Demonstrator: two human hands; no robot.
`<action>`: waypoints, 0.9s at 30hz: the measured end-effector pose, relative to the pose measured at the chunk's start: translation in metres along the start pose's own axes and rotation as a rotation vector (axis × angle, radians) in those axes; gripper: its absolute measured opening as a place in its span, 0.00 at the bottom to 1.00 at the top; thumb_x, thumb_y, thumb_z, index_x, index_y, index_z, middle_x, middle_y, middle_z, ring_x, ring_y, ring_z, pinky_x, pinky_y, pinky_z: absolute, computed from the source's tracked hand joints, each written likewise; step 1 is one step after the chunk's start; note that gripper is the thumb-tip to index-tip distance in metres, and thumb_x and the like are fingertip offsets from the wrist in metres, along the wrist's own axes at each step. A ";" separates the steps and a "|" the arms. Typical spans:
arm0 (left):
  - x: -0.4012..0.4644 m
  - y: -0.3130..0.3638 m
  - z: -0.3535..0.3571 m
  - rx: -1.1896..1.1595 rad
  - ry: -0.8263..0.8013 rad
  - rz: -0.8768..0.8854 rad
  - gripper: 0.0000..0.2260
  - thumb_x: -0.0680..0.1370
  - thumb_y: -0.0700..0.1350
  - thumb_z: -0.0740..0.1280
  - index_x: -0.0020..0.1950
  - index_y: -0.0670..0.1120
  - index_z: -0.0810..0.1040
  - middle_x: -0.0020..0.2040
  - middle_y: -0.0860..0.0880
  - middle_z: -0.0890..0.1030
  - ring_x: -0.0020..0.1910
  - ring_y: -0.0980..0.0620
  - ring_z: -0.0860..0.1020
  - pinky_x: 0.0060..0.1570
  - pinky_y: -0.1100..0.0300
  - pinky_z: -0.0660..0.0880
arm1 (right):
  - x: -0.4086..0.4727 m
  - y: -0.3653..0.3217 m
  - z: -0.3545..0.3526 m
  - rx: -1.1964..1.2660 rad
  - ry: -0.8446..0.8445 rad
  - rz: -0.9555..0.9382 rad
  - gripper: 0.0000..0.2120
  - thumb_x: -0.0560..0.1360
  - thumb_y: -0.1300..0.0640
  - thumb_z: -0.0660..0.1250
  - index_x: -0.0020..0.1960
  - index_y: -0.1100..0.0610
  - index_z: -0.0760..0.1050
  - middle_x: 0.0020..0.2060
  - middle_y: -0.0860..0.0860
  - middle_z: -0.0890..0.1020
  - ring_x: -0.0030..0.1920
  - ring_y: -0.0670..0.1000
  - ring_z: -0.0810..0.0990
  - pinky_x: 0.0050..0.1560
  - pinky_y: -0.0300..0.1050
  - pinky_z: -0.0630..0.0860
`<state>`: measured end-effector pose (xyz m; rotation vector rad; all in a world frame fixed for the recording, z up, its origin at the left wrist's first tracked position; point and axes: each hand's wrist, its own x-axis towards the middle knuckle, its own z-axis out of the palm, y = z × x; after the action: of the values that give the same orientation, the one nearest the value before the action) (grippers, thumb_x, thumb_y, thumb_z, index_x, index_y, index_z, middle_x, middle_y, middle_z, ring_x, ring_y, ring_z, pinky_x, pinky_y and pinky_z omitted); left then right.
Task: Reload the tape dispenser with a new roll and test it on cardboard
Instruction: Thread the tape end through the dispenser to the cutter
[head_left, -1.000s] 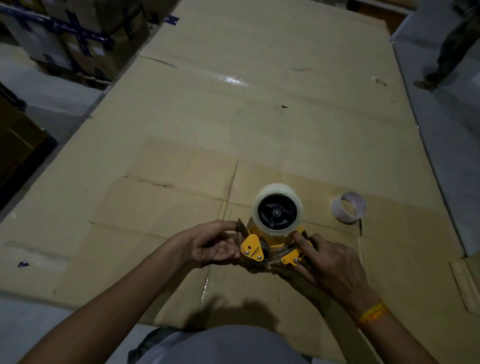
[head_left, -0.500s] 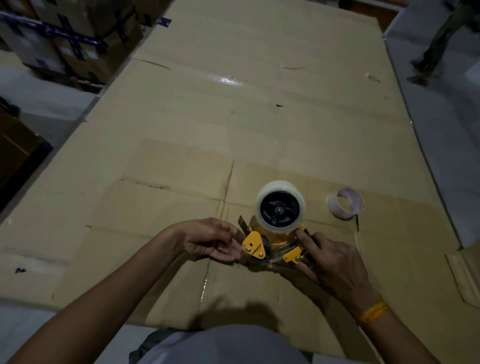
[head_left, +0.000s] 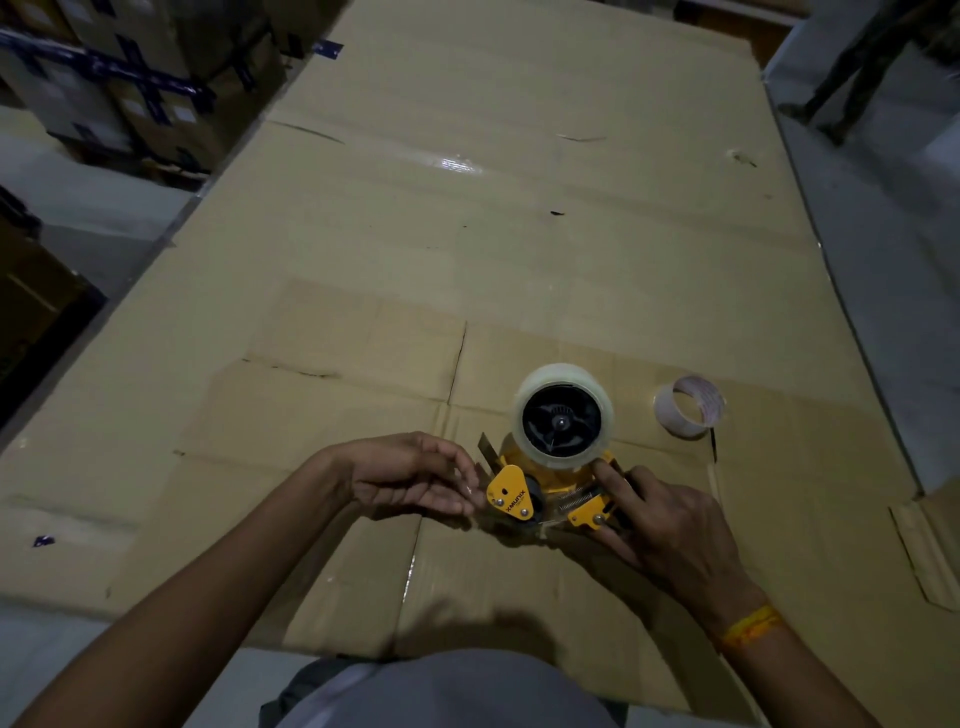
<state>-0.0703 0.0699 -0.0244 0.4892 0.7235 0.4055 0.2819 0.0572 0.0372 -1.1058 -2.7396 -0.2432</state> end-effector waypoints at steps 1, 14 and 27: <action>0.000 0.001 -0.001 -0.018 -0.016 -0.015 0.14 0.87 0.31 0.54 0.58 0.33 0.80 0.57 0.31 0.85 0.54 0.41 0.88 0.56 0.55 0.87 | 0.000 0.000 -0.001 -0.005 0.000 0.001 0.29 0.78 0.37 0.63 0.70 0.55 0.71 0.40 0.55 0.81 0.25 0.55 0.75 0.23 0.47 0.72; 0.011 0.005 0.010 0.446 0.399 0.005 0.07 0.78 0.36 0.77 0.52 0.37 0.82 0.41 0.39 0.85 0.32 0.49 0.80 0.40 0.55 0.83 | -0.008 -0.007 -0.006 0.131 0.028 0.159 0.32 0.74 0.39 0.67 0.71 0.58 0.71 0.39 0.53 0.84 0.26 0.55 0.78 0.25 0.46 0.73; 0.033 0.025 0.038 0.527 0.441 -0.053 0.09 0.84 0.29 0.63 0.58 0.28 0.83 0.39 0.39 0.84 0.34 0.51 0.82 0.33 0.63 0.82 | -0.044 -0.039 -0.005 0.394 0.067 0.599 0.33 0.69 0.33 0.69 0.67 0.51 0.70 0.37 0.54 0.87 0.33 0.59 0.85 0.28 0.53 0.80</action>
<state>-0.0255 0.0966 -0.0036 0.8880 1.2806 0.2709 0.2864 -0.0017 0.0293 -1.6641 -2.1301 0.3190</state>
